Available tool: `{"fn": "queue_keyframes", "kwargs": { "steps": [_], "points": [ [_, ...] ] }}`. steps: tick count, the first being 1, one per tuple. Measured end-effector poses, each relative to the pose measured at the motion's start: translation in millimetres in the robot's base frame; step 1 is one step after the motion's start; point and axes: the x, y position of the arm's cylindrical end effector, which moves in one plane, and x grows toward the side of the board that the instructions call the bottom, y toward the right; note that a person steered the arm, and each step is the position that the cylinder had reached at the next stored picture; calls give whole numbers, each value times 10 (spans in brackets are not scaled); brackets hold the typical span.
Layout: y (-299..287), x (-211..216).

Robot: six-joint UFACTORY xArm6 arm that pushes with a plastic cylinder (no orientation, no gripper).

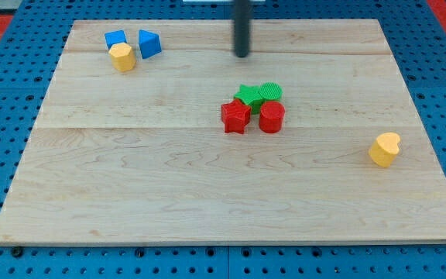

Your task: Push the yellow heart to the bottom right side of the red circle

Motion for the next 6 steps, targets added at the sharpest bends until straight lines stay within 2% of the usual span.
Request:
{"fn": "queue_keyframes", "kwargs": {
  "steps": [1, 2, 3, 4, 5, 6],
  "points": [
    [1328, 449],
    [2203, 1222],
    [2594, 1768],
    [2501, 1927],
    [2104, 2113],
    [1448, 2114]
  ]
}}
